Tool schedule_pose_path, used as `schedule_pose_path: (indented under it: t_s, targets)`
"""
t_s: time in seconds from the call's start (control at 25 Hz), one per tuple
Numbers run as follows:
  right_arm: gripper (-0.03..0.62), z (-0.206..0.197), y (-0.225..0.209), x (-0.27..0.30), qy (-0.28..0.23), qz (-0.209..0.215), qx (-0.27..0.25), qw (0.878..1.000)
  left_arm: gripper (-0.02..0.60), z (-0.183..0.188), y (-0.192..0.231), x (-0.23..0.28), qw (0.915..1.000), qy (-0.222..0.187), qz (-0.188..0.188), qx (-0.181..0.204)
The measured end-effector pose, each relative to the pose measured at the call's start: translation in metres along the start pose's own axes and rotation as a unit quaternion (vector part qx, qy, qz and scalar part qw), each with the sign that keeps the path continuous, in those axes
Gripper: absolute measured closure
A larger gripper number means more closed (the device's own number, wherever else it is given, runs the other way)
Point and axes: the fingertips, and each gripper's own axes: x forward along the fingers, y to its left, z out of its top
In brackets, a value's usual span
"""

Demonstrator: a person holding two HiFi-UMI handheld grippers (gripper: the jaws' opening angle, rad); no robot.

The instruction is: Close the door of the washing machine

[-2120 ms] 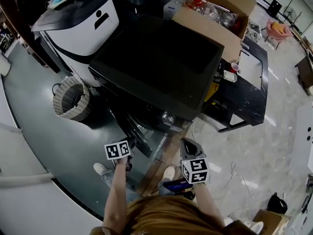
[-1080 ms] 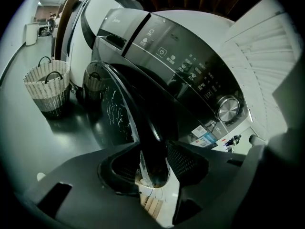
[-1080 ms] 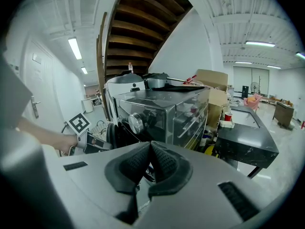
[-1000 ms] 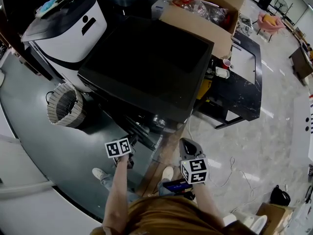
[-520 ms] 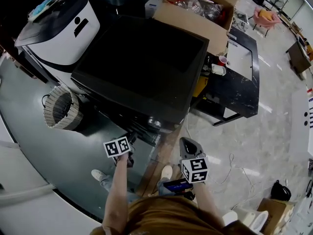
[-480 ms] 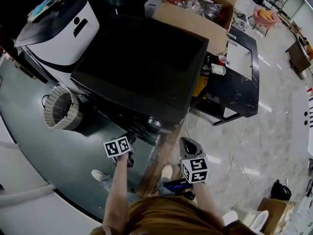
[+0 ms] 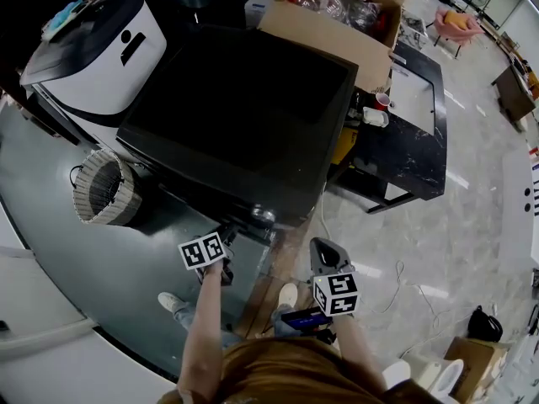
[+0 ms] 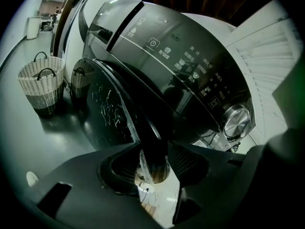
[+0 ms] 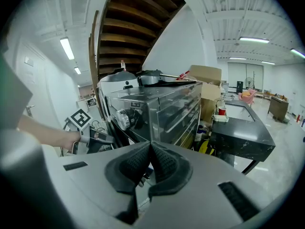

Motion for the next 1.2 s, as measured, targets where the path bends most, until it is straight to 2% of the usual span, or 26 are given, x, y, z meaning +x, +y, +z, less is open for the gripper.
schedule_pose_path:
  t_s: [0.32, 0.48, 0.68, 1.2]
  targets:
    - [0.582, -0.002, -0.004, 0.006, 0.007, 0.0, 0.004, 1.0, 0.382, 0.008, -0.005, 0.009, 0.9995, -0.009, 0.0, -0.03]
    - [0.582, -0.004, -0.007, 0.01, 0.013, 0.0, 0.009, 1.0, 0.377, 0.009, -0.005, 0.012, 0.9987, 0.004, -0.009, -0.05]
    - [0.582, -0.003, -0.001, 0.012, 0.013, 0.005, 0.002, 1.0, 0.376, 0.009, -0.004, 0.012, 0.9985, 0.004, 0.0, -0.054]
    - [0.582, 0.005, 0.008, -0.007, -0.004, 0.001, -0.012, 1.0, 0.374, 0.008, -0.003, 0.013, 0.9983, -0.002, -0.004, -0.059]
